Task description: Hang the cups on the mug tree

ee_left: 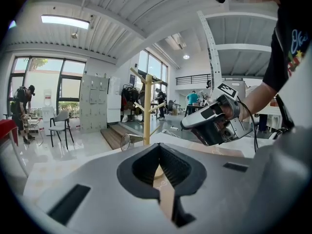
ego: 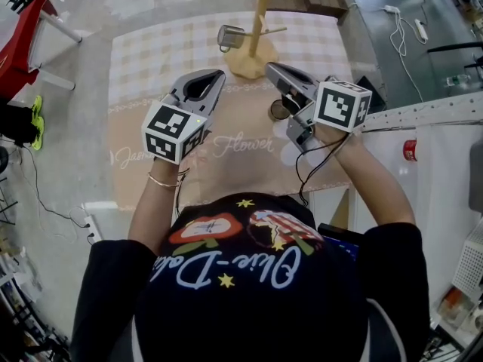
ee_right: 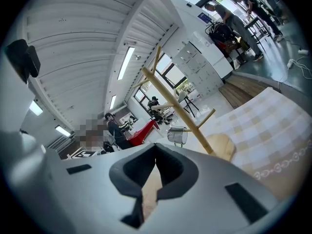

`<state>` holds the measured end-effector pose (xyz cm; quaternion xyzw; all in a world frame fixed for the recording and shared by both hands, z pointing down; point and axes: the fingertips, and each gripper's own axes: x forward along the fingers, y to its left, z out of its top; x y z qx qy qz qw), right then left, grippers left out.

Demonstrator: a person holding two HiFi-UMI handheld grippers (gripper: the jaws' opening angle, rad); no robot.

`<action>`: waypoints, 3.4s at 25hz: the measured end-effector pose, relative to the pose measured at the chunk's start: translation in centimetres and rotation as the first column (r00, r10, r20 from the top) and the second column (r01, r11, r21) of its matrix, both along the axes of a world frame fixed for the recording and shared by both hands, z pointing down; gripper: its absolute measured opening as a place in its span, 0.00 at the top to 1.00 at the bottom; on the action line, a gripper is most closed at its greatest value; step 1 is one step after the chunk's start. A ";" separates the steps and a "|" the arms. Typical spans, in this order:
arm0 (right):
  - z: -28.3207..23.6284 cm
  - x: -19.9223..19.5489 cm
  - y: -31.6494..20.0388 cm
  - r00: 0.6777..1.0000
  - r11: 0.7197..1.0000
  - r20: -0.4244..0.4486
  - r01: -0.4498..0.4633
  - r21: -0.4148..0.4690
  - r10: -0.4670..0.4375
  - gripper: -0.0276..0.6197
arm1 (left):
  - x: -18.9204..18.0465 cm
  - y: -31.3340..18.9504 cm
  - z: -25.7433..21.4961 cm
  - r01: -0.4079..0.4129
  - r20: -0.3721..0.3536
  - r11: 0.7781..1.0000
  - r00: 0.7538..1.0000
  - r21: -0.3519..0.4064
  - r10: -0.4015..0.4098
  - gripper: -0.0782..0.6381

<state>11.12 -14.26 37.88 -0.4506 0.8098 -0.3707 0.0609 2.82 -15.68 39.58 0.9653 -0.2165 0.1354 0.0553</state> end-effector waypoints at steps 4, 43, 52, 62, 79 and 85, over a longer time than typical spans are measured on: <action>-0.1 0.0 0.0 1.000 1.000 -0.005 -0.002 0.005 0.002 0.94 | 0.1 0.1 -0.2 -0.007 -0.002 1.000 1.000 0.017 0.007 0.88; 1.8 5.8 9.9 0.917 0.919 -0.060 -0.394 0.016 0.395 0.94 | 2.0 5.3 1.0 -0.280 -0.081 0.960 0.957 -0.019 0.277 0.88; 2.2 5.0 11.5 0.899 0.901 -0.061 -0.434 0.006 0.433 0.94 | 0.7 6.7 1.1 -0.309 -0.065 0.951 0.949 -0.010 0.308 0.88; 3.1 5.9 10.1 0.939 0.943 -0.084 -0.334 0.013 0.334 0.94 | 0.4 6.8 1.5 -0.204 -0.066 0.979 0.977 -0.017 0.203 0.88; 6.6 7.0 8.5 0.992 0.999 -0.127 -0.001 -0.036 -0.004 0.87 | 4.0 9.2 3.5 -0.066 -0.059 0.996 0.996 -0.066 0.062 0.88; 8.4 7.1 8.8 0.972 0.991 -0.193 0.123 -0.058 -0.132 0.84 | 5.3 9.9 4.7 -0.042 -0.069 0.993 0.997 -0.108 0.035 0.88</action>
